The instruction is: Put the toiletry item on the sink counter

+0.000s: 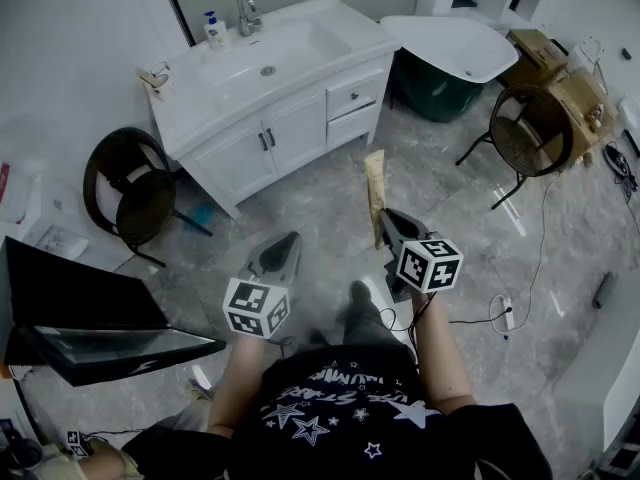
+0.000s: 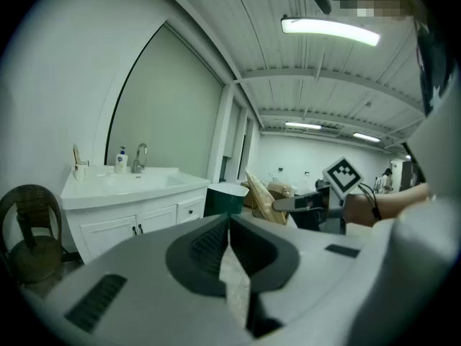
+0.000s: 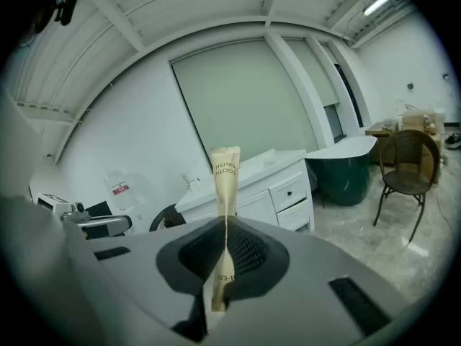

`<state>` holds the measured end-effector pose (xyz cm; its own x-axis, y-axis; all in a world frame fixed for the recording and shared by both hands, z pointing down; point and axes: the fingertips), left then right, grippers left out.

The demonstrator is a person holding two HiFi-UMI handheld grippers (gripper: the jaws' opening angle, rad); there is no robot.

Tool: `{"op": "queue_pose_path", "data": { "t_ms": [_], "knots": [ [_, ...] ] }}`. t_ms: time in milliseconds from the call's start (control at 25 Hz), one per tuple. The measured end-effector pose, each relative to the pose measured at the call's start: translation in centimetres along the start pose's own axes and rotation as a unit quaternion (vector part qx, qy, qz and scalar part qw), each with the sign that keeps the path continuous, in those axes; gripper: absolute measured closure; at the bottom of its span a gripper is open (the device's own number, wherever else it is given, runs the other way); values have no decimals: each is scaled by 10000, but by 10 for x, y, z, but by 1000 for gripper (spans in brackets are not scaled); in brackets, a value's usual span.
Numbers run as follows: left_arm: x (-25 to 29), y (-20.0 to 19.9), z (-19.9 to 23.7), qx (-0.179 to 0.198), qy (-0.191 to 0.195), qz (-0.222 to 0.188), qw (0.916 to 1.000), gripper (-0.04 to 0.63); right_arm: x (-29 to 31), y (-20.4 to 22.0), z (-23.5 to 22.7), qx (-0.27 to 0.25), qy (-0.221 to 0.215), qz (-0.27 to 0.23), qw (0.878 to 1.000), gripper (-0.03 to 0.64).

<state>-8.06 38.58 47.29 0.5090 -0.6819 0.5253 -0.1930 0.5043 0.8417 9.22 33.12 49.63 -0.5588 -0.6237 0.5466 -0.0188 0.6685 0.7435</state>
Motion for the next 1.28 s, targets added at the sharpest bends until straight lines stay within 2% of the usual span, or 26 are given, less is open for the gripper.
{"op": "queue_pose_path", "data": {
  "t_ms": [240, 480, 680, 840, 1000, 1280],
  "knots": [
    [21, -10, 9, -33, -5, 40, 10000, 575, 13, -11, -13, -198, -6, 104, 9997, 598],
    [47, -23, 19, -124, -62, 97, 9999, 575, 27, -25, -35, -92, -102, 163, 9998, 598],
    [81, -38, 21, -146, -56, 218, 9996, 575, 43, -51, -69, -87, -96, 145, 9998, 598],
    [117, -68, 14, -44, -32, 210, 9998, 575, 47, -81, -107, -16, -152, 47, 9999, 598],
    [145, -85, 4, -296, 21, 119, 9995, 575, 55, -97, -138, -20, -254, 135, 9996, 598],
    [181, -92, 1, -598, -6, 205, 9980, 575, 69, -116, -175, 7, -390, 241, 9989, 598]
  ]
}}
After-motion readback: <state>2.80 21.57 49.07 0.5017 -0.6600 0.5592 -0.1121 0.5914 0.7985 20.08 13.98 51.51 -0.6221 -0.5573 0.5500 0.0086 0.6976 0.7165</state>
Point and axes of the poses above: the fingertips, and each gripper's own axes: x forward along the fingers, z to its left, y out of its underside, and after that the axes turned 15 degrees about z, right-handed
